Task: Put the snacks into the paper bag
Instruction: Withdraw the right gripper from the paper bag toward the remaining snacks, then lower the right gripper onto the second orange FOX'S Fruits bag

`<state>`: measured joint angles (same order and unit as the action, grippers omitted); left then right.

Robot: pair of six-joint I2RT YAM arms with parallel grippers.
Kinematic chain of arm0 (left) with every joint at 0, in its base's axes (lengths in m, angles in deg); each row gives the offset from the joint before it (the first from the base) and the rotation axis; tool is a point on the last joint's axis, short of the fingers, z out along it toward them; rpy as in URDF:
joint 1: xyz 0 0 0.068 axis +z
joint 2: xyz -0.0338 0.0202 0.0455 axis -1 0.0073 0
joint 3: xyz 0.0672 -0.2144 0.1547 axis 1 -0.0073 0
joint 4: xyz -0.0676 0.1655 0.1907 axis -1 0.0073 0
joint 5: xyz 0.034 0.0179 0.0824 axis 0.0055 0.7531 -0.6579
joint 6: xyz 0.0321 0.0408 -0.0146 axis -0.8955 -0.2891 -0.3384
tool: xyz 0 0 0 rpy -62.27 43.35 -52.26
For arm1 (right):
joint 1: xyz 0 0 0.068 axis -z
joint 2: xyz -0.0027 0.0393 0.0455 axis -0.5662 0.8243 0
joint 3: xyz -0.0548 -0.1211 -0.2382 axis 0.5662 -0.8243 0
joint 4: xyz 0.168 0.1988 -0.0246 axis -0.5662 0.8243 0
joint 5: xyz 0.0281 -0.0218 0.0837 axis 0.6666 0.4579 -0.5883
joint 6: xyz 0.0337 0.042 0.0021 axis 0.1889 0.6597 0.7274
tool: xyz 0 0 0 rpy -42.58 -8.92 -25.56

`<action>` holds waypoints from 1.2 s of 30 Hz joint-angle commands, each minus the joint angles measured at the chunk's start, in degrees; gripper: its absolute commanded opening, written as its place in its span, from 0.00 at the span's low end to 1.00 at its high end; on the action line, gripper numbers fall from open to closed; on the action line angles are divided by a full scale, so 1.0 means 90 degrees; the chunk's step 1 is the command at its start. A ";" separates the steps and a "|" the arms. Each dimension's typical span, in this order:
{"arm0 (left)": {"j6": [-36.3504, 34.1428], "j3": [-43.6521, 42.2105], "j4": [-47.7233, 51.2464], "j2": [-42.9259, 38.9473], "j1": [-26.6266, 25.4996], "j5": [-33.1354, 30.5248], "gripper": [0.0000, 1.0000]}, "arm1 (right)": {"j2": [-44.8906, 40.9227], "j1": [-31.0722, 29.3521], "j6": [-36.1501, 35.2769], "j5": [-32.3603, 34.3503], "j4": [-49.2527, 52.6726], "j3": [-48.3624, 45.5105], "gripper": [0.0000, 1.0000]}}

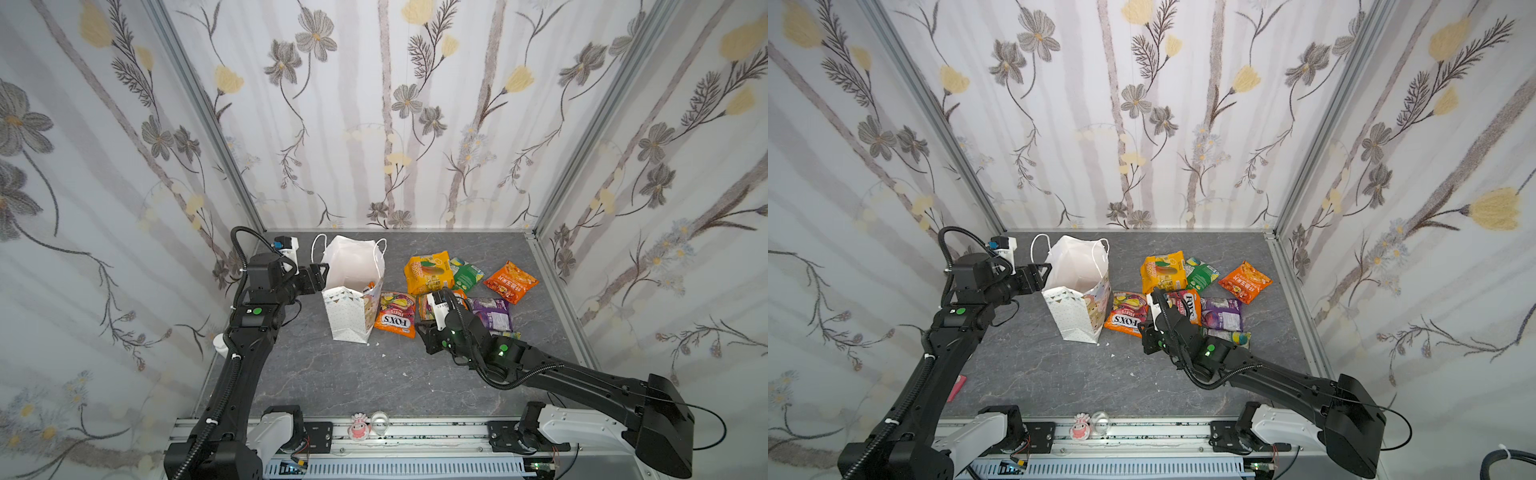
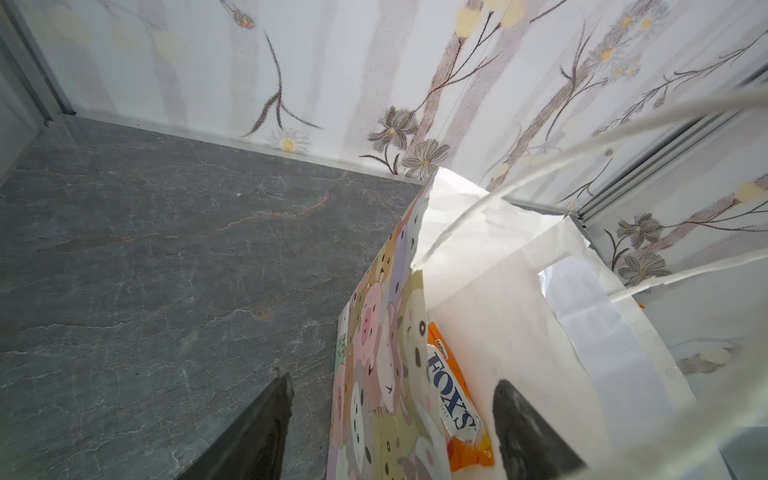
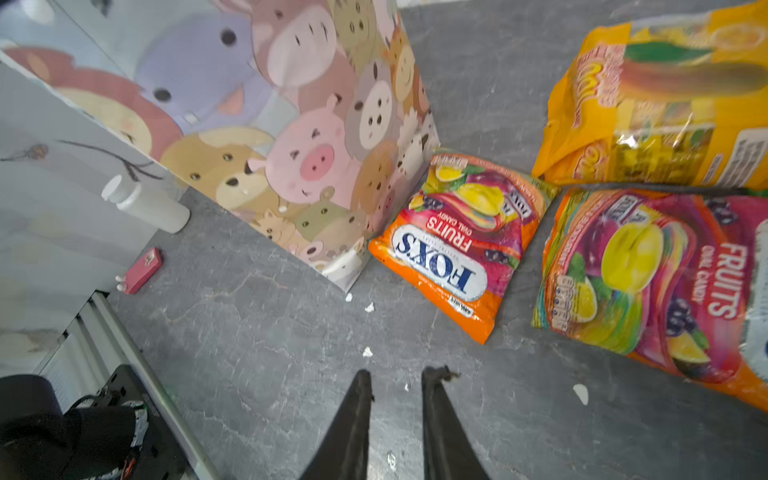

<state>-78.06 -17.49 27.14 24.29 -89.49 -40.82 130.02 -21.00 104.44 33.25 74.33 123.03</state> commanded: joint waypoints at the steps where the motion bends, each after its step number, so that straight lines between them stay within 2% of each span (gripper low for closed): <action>1: -0.0066 -0.0049 -0.0318 -0.0106 0.0009 -0.0124 0.69 | 0.0173 0.0153 0.0165 -0.0037 -0.0407 -0.0161 0.24; 7: -0.0095 -0.0120 -0.0448 -0.0161 0.0009 -0.0044 0.68 | 0.0683 0.0325 0.0293 -0.0058 -0.0582 -0.0189 0.23; 9: -0.0090 -0.0123 -0.0442 -0.0146 0.0009 -0.0043 0.68 | 0.0878 0.0456 0.0368 -0.0272 -0.0605 -0.0204 0.24; 12: -0.0090 -0.0127 -0.0414 -0.0114 0.0009 -0.0033 0.68 | 0.1140 0.0520 0.0418 -0.0496 -0.0801 -0.0286 0.33; 16: -0.0100 -0.0123 -0.0391 -0.0103 0.0009 -0.0058 0.68 | 0.1469 0.0520 0.0295 -0.0659 -0.1001 -0.0319 0.34; 22: -0.0100 -0.0127 -0.0382 -0.0122 0.0009 -0.0109 0.68 | 0.1788 0.0520 0.0080 -0.0643 -0.0940 -0.0220 0.36; 28: -0.0070 -0.0130 -0.0423 -0.0151 0.0008 -0.0101 0.68 | 0.2110 0.0520 -0.0334 -0.0492 -0.0723 0.0031 0.42; 31: -0.0071 -0.0148 -0.0423 -0.0161 0.0009 -0.0094 0.68 | 0.2382 0.0528 -0.0529 -0.0281 -0.0650 0.0252 0.51; 36: -0.0079 -0.0162 -0.0432 -0.0171 0.0010 -0.0123 0.68 | 0.3053 0.0569 -0.0799 -0.0208 -0.0544 0.0791 0.50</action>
<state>-78.28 -18.82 25.15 22.98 -89.49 -41.82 154.91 -15.95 99.74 29.67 69.19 127.94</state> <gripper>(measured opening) 0.677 0.493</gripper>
